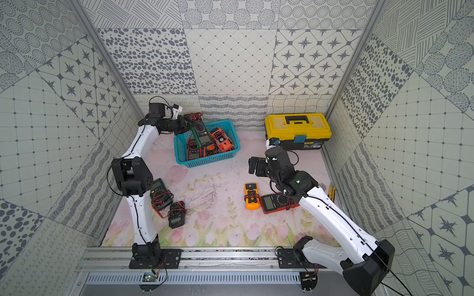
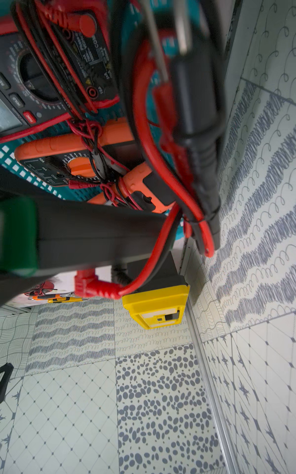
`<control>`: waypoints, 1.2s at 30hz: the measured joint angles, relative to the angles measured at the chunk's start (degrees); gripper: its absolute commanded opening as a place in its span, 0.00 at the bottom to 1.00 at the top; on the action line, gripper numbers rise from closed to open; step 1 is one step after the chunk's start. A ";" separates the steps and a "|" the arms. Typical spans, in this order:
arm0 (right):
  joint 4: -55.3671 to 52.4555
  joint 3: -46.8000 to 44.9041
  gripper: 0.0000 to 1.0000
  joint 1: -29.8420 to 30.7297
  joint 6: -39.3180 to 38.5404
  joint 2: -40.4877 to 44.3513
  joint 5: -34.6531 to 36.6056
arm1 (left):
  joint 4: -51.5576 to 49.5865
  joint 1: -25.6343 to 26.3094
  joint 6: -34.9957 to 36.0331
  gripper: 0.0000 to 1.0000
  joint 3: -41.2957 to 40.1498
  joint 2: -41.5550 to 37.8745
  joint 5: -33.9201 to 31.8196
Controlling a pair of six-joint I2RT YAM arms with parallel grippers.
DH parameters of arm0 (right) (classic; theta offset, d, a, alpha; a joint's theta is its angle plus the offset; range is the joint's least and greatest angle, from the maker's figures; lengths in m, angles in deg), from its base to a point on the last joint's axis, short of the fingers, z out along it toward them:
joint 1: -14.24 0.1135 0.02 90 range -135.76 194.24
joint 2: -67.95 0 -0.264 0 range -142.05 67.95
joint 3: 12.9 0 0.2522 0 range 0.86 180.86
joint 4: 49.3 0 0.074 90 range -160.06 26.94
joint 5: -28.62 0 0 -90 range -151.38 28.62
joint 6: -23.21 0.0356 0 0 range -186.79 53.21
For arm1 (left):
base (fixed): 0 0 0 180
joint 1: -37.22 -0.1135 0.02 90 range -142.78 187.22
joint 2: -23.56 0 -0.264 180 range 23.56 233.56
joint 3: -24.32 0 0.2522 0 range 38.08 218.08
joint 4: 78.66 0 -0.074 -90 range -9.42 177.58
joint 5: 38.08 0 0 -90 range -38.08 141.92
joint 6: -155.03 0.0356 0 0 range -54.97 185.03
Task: Put the multimeter into the basket
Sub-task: Place the multimeter in the basket.
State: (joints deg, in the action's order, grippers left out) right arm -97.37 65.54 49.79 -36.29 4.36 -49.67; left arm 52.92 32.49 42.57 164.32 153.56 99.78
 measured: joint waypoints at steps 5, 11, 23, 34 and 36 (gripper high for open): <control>0.00 0.00 0.98 0.00 0.63 -0.02 0.37 | -2.08 -0.02 2.64 0.00 1.07 3.08 -0.07; 0.00 0.00 0.98 0.00 0.83 -0.63 0.31 | -2.40 0.22 4.11 0.00 -1.62 3.96 -0.09; -0.17 0.00 0.98 0.00 0.83 -1.77 0.13 | 0.46 2.01 5.42 0.00 -5.09 4.76 -0.33; -0.13 0.00 0.98 0.00 0.87 -1.81 -0.39 | 1.86 2.78 5.44 0.31 -3.69 8.17 -0.24; -0.09 0.00 0.98 0.00 0.87 -1.81 -0.59 | 0.96 3.04 5.68 0.42 -2.60 8.74 -0.94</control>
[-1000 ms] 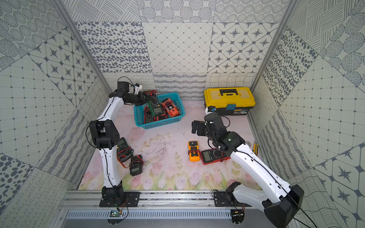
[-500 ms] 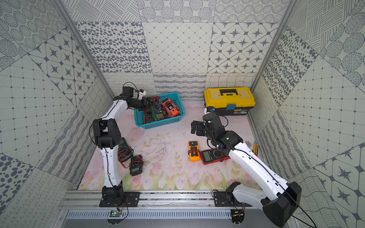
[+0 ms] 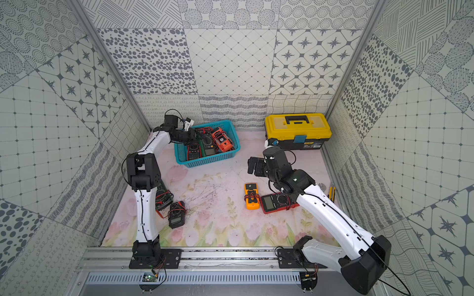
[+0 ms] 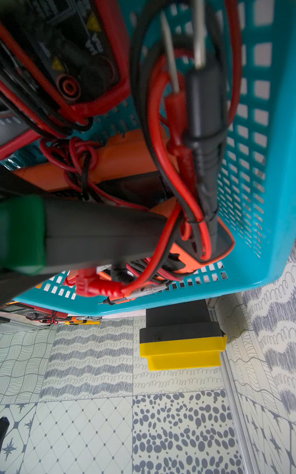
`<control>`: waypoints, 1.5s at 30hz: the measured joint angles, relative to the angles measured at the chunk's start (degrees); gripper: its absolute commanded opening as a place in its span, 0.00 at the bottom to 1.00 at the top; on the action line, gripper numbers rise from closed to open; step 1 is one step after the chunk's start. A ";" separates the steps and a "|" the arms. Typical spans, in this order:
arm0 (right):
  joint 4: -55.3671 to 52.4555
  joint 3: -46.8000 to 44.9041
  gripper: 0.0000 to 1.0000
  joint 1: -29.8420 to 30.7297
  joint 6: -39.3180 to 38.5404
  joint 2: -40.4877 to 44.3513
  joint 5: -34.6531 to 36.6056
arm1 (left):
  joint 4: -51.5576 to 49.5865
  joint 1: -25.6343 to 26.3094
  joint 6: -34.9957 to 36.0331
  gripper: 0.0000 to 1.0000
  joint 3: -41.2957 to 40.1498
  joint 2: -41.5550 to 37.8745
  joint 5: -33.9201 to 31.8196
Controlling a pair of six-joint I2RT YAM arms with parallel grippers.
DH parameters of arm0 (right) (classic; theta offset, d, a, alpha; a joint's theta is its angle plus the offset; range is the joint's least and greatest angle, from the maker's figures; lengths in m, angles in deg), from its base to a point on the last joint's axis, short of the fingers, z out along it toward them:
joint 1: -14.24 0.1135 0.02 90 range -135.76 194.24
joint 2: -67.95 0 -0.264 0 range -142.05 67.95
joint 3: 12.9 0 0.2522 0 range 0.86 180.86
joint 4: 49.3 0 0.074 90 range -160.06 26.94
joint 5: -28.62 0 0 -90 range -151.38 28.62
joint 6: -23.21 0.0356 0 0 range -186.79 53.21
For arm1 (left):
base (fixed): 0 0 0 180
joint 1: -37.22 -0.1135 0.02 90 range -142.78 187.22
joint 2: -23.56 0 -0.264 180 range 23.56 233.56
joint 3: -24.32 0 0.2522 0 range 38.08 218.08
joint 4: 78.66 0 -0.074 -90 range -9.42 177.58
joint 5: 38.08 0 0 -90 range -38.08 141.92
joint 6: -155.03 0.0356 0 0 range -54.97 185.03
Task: Put the multimeter into the basket
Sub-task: Place the multimeter in the basket, then pick up the multimeter from the center of the board.
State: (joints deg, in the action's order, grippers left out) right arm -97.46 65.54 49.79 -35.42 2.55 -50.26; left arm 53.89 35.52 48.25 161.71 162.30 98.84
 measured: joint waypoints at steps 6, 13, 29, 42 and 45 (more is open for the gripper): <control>0.35 0.00 0.98 0.00 0.07 0.00 -0.31 | -5.35 1.42 2.01 0.62 3.41 1.62 -7.58; 0.35 -0.04 0.98 0.00 0.17 0.00 -0.37 | -10.82 2.16 3.34 0.93 7.06 0.31 -17.14; -9.14 -1.79 0.95 0.15 3.58 -2.16 1.88 | -9.90 4.00 -4.61 0.99 -13.73 -26.08 -30.49; -18.73 -2.23 0.97 10.67 10.56 -17.75 0.98 | 3.30 6.10 -14.71 0.99 -52.83 -57.90 -33.11; -18.45 -2.23 0.97 12.15 11.74 -22.12 -0.63 | 5.22 6.12 -16.24 0.99 -57.33 -61.68 -33.53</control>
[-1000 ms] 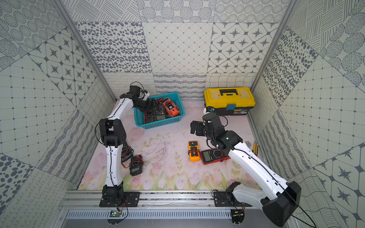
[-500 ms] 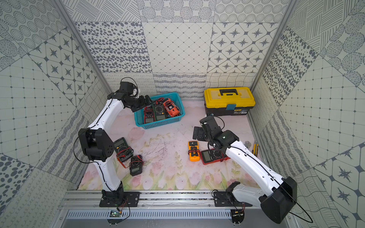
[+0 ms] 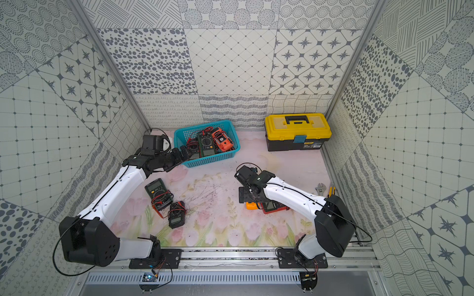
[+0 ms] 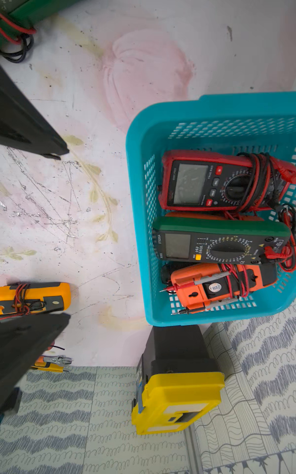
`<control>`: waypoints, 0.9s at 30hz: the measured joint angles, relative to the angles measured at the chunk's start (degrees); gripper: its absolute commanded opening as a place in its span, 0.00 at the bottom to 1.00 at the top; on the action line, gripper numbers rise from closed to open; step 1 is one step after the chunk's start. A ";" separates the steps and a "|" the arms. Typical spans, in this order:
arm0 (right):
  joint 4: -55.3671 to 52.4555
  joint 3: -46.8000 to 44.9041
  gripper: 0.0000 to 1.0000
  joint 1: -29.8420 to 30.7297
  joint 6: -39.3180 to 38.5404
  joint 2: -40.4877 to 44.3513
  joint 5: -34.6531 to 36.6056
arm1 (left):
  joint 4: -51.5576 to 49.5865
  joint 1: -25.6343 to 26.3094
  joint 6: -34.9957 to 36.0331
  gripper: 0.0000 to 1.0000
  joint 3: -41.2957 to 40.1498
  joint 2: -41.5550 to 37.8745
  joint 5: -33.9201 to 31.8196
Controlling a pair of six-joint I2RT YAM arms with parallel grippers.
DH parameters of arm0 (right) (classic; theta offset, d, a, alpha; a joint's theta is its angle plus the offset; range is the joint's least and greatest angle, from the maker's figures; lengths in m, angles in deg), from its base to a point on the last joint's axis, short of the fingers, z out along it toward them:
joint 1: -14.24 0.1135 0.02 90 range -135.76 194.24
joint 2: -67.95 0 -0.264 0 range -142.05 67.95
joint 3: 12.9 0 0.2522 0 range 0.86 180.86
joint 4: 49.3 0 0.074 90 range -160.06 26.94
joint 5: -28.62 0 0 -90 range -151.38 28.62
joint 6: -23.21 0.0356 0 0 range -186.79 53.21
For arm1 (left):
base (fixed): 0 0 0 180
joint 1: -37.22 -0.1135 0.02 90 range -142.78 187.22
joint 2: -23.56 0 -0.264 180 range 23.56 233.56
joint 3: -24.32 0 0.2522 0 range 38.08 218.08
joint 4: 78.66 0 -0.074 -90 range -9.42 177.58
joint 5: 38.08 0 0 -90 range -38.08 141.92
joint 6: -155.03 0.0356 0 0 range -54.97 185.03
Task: Put the multimeter into the basket
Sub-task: Pick up the multimeter from the center of the board.
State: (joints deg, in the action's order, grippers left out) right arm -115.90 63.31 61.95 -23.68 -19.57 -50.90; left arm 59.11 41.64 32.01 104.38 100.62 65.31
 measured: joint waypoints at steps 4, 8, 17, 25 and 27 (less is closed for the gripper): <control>1.36 0.02 0.96 0.92 1.27 -4.42 -1.40 | 1.77 0.00 -1.62 0.99 -3.13 -2.16 -0.24; 2.03 0.24 0.94 0.92 1.97 -7.41 -1.20 | 2.93 0.00 -2.75 0.99 -4.37 -2.54 -0.24; 2.80 1.25 0.91 0.72 2.73 -11.28 1.49 | 5.27 0.00 -4.02 0.99 -5.84 -2.12 0.00; 6.93 1.11 0.48 -1.20 2.62 -12.33 1.55 | 6.14 0.00 -4.22 0.99 -6.23 -2.12 0.00; 8.02 0.83 0.44 -1.36 2.84 -12.31 1.49 | 6.27 0.00 -4.20 0.99 -6.23 -2.12 -0.04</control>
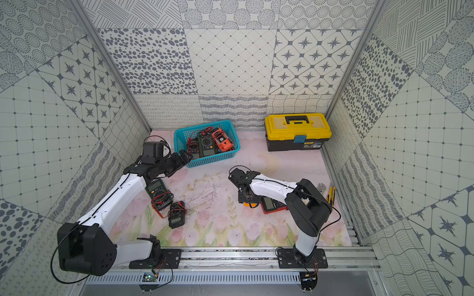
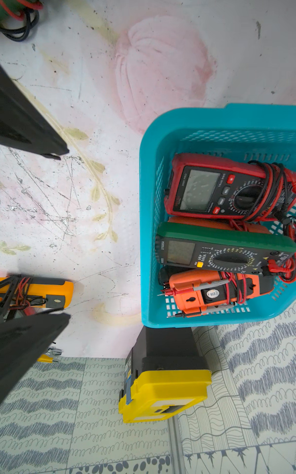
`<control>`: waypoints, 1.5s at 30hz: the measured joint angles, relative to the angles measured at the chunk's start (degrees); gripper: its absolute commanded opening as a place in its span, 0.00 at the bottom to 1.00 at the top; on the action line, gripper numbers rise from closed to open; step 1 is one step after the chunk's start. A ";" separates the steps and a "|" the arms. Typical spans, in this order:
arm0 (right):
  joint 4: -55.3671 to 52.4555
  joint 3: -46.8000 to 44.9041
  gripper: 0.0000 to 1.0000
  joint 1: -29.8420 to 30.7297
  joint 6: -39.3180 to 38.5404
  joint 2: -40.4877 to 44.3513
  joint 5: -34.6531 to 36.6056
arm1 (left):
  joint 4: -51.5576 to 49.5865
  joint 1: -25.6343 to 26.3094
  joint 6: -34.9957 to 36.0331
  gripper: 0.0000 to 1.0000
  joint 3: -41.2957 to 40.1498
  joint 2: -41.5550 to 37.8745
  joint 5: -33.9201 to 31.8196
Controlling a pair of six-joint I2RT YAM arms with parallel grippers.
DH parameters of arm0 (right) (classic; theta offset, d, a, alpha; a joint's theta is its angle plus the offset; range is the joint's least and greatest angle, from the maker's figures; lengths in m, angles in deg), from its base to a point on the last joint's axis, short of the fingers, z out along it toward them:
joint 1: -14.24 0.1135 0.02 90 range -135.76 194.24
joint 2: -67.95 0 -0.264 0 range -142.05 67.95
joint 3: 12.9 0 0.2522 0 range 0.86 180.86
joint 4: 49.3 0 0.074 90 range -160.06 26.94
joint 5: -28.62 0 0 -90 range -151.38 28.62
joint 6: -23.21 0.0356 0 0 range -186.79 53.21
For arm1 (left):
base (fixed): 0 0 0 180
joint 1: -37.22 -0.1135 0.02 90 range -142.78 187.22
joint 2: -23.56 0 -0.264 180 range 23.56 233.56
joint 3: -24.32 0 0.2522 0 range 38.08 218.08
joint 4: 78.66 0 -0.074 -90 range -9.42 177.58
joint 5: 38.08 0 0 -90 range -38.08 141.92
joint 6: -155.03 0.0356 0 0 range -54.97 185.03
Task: Put the multimeter into the basket
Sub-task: Pick up the multimeter from the center of the board.
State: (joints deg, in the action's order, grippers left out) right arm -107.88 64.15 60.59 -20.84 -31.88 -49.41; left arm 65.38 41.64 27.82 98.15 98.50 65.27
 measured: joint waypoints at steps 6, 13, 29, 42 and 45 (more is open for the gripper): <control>4.79 -3.21 0.27 -0.11 -1.97 2.19 -1.27 | -0.52 0.24 0.28 0.99 0.22 0.04 -0.17; 22.12 -13.29 0.22 -0.42 -7.93 10.71 -8.61 | -3.21 3.10 1.31 0.99 2.29 0.79 3.13; 37.88 -14.45 0.18 2.36 -25.35 16.11 -13.07 | -15.47 12.79 12.48 0.99 18.12 14.80 21.16; 37.22 -13.88 0.19 4.55 -31.61 18.12 -12.94 | -20.37 15.32 17.20 0.92 22.03 21.53 28.09; 37.22 -13.44 0.19 4.70 -31.93 18.12 -12.83 | -21.03 15.43 18.01 0.78 22.16 22.05 28.92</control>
State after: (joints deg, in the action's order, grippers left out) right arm -70.66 50.70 65.29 -52.77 -13.76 -62.24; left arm 44.36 57.07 45.83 120.32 120.55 94.18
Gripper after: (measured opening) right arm 0.693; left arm 0.845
